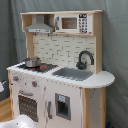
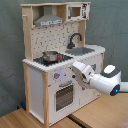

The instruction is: Play with the kitchen

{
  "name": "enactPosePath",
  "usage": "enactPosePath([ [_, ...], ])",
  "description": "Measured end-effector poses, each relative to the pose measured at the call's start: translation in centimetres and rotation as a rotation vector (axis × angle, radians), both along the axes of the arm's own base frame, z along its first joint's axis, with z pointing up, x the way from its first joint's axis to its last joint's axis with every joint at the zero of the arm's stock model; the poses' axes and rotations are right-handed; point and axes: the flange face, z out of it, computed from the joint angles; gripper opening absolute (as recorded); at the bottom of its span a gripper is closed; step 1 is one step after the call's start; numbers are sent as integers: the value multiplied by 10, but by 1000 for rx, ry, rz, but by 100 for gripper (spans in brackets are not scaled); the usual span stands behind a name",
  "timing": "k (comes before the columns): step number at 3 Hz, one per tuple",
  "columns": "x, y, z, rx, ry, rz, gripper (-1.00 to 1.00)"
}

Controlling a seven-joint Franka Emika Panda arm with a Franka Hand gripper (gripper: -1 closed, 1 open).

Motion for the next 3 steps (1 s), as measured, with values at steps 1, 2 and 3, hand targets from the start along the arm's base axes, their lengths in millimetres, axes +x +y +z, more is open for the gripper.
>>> enactPosePath([
  [1, -14, 3, 10, -90, -23, 5, 100],
  [2, -29, 7, 13, -191, -45, 8, 100],
  [3, -39, 7, 10, -308, -69, 7, 100],
])
